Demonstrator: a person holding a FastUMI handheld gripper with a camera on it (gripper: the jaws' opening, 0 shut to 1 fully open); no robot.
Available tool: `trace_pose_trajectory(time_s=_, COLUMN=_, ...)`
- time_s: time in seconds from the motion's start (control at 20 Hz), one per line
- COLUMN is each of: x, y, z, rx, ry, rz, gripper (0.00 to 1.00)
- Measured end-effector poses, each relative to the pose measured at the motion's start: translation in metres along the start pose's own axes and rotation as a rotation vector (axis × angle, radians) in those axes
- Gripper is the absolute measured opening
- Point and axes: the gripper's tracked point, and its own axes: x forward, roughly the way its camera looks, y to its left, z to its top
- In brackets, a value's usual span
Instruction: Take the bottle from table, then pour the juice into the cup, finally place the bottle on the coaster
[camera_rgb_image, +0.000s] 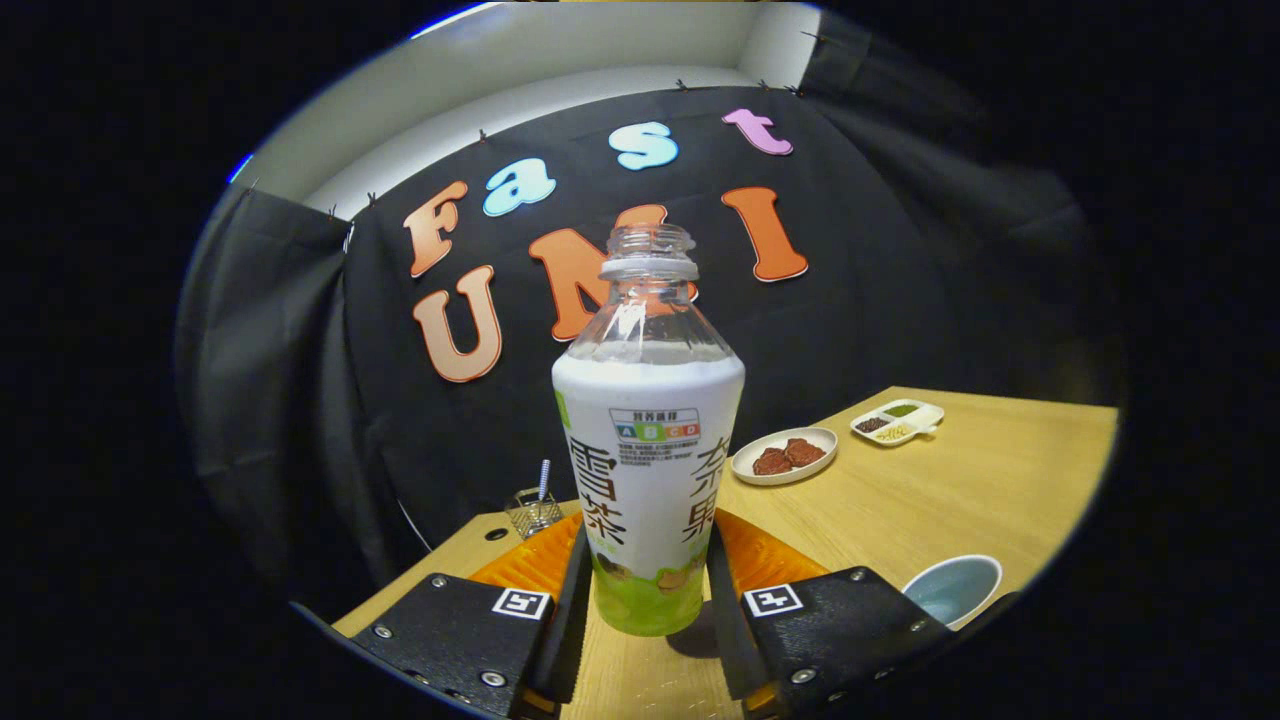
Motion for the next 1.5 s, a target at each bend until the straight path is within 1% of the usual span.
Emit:
trace_pose_trajectory(time_s=0.2, x=0.012, y=-0.002, z=-0.015, rx=-0.159, ry=0.014, rz=-0.033, gripper=0.56)
trace_pose_trajectory(time_s=0.35, x=0.02, y=-0.006, z=-0.03, rx=-0.267, ry=0.05, rz=-0.048, gripper=0.56)
trace_pose_trajectory(time_s=0.65, x=0.028, y=-0.012, z=-0.076, rx=-0.361, ry=0.162, rz=-0.063, gripper=0.56)
trace_pose_trajectory(time_s=1.2, x=0.05, y=-0.022, z=-0.115, rx=-0.345, ry=0.229, rz=-0.085, gripper=0.57)
trace_pose_trajectory(time_s=1.35, x=0.05, y=-0.027, z=-0.114, rx=-0.324, ry=0.219, rz=-0.097, gripper=0.56)
trace_pose_trajectory(time_s=1.45, x=0.048, y=-0.028, z=-0.113, rx=-0.304, ry=0.209, rz=-0.105, gripper=0.59)
trace_pose_trajectory(time_s=1.5, x=0.046, y=-0.03, z=-0.114, rx=-0.291, ry=0.21, rz=-0.114, gripper=0.63)
